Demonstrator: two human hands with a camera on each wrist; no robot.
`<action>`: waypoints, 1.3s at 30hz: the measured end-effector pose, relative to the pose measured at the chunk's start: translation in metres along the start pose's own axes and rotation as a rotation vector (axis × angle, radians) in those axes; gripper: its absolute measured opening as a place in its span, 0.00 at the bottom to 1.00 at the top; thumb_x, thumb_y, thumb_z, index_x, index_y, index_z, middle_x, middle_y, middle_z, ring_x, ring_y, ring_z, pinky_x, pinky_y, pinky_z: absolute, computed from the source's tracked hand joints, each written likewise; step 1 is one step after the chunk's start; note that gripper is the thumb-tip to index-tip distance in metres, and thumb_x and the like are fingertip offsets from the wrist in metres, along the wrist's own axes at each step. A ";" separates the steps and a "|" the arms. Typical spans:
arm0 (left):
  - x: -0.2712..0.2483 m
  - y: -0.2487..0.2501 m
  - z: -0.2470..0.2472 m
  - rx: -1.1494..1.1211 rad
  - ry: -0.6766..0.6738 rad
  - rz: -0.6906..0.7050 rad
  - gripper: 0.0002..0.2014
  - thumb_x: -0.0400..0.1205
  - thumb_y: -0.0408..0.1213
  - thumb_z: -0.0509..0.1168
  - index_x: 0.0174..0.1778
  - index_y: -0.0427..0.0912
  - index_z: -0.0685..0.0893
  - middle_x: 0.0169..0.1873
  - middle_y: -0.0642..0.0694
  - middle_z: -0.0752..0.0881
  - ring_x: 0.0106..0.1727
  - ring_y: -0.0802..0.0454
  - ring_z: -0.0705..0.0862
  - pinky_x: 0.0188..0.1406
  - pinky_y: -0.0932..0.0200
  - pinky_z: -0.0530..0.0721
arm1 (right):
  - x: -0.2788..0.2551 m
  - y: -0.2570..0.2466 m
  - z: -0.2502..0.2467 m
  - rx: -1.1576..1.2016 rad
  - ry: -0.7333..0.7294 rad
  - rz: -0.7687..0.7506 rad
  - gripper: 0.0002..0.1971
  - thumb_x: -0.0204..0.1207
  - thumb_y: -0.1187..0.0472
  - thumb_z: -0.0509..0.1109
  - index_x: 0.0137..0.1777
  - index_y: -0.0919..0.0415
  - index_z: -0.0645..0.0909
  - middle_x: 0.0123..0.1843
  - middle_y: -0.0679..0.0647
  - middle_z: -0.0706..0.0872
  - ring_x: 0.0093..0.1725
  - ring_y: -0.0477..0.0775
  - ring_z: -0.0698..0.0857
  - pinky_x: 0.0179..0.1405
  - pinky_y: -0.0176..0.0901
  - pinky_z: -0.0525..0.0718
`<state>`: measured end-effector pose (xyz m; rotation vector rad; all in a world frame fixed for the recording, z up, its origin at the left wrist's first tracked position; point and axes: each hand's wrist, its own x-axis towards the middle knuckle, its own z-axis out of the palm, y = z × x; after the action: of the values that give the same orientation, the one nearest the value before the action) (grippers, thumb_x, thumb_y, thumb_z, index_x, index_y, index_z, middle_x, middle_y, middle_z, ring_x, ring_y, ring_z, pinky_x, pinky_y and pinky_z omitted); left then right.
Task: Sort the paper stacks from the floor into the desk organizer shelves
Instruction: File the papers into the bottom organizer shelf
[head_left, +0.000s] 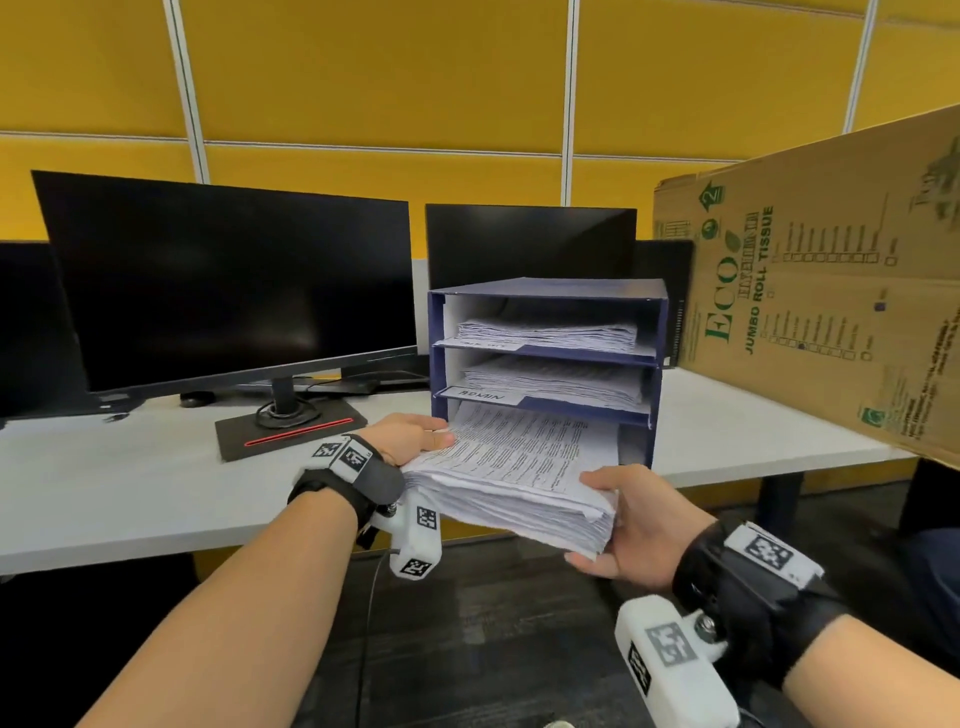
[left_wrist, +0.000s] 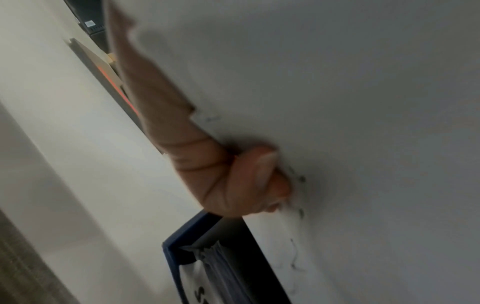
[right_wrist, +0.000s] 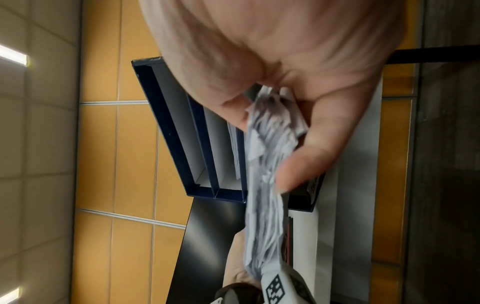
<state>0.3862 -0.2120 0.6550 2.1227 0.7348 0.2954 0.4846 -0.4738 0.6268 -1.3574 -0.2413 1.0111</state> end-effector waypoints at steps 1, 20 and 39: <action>0.005 -0.002 0.001 -0.018 0.006 -0.011 0.26 0.79 0.44 0.73 0.73 0.41 0.78 0.70 0.43 0.80 0.71 0.46 0.78 0.77 0.53 0.70 | 0.001 0.000 0.000 -0.024 0.002 0.020 0.13 0.82 0.59 0.61 0.62 0.63 0.78 0.57 0.63 0.87 0.48 0.61 0.86 0.30 0.49 0.89; 0.006 -0.023 0.009 -0.550 0.173 -0.174 0.37 0.49 0.46 0.89 0.49 0.29 0.86 0.46 0.34 0.90 0.52 0.34 0.89 0.59 0.39 0.85 | 0.010 -0.026 0.024 0.062 0.240 -0.175 0.17 0.82 0.66 0.60 0.70 0.65 0.70 0.68 0.66 0.77 0.29 0.60 0.82 0.14 0.35 0.77; 0.004 0.000 0.036 -0.561 0.383 -0.228 0.14 0.70 0.39 0.78 0.37 0.33 0.83 0.47 0.30 0.90 0.41 0.39 0.87 0.50 0.37 0.86 | 0.010 -0.015 0.007 0.071 0.273 -0.138 0.11 0.82 0.68 0.63 0.63 0.67 0.73 0.60 0.68 0.82 0.41 0.64 0.84 0.21 0.50 0.87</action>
<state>0.4058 -0.2327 0.6332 1.4517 0.9710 0.7057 0.4929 -0.4604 0.6383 -1.3772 -0.0918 0.7037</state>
